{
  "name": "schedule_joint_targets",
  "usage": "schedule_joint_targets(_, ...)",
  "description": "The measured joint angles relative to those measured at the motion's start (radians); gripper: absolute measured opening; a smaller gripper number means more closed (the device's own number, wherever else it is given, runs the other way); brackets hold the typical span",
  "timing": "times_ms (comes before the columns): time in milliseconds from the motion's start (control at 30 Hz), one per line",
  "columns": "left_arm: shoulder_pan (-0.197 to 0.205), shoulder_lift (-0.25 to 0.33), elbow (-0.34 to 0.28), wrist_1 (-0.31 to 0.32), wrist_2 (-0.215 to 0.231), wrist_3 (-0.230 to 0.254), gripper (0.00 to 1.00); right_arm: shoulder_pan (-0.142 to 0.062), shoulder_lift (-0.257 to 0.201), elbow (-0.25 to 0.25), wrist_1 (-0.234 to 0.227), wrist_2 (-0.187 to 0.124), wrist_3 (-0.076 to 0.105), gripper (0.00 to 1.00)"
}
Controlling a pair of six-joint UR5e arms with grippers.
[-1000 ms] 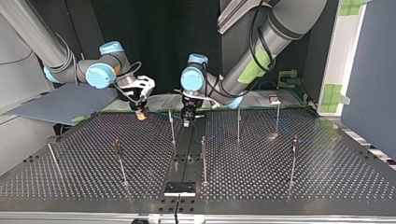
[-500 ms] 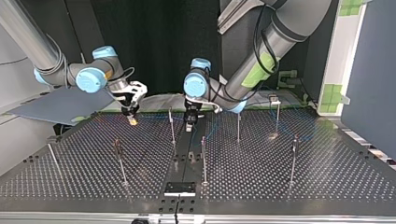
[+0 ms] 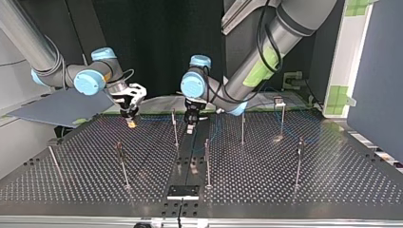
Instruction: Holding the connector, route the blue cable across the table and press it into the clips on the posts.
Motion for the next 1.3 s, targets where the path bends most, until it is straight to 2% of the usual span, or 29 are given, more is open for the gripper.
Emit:
schedule_joint_targets(267, -0.033, 0.048, 0.0, -0.073, -0.031, 0.038, 1.0, -0.009, 0.001, 0.001, 0.003, 0.0, 0.001, 0.0)
schedule_joint_targets(467, -0.067, 0.051, -0.002, -0.124, -0.079, 0.078, 1.0, -0.012, 0.002, 0.002, 0.004, -0.001, 0.0, 0.0)
schedule_joint_targets(733, -0.106, 0.052, -0.002, -0.191, -0.137, 0.098, 1.0, -0.021, 0.002, 0.002, 0.005, -0.002, 0.0, 0.0)
schedule_joint_targets(900, -0.148, 0.052, 0.004, -0.209, -0.148, 0.078, 1.0, -0.027, 0.003, 0.002, 0.005, -0.002, -0.001, 0.0)
schedule_joint_targets(1167, -0.216, 0.041, 0.039, -0.155, -0.179, 0.013, 1.0, -0.041, 0.002, 0.002, 0.019, -0.002, -0.006, 0.0)
schedule_joint_targets(1300, -0.236, 0.013, 0.07, -0.155, -0.183, -0.02, 1.0, -0.045, 0.003, 0.002, 0.03, -0.001, -0.009, 0.0)
